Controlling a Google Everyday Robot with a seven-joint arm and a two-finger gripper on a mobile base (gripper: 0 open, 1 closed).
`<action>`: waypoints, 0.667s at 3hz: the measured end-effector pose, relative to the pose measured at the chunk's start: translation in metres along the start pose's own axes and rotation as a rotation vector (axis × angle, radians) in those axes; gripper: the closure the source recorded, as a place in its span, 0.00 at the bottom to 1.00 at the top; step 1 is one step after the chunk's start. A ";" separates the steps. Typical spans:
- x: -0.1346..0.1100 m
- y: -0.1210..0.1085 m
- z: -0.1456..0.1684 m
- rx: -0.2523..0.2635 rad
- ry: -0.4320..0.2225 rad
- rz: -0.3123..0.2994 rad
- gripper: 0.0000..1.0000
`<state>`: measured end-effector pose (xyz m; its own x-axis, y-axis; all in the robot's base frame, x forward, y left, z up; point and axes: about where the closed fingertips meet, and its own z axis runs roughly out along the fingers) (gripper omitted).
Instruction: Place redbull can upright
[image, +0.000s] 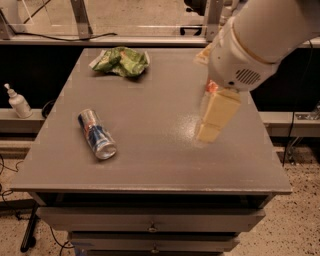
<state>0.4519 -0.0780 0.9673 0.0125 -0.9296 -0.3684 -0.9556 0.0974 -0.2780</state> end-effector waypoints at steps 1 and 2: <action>-0.069 -0.001 0.014 -0.006 -0.124 -0.078 0.00; -0.069 -0.001 0.014 -0.006 -0.124 -0.078 0.00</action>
Offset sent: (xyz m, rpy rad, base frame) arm 0.0040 0.0536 0.0095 0.0743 -0.0250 0.0834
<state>0.4564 -0.0093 0.9804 0.1230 -0.8832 -0.4526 -0.9520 0.0237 -0.3051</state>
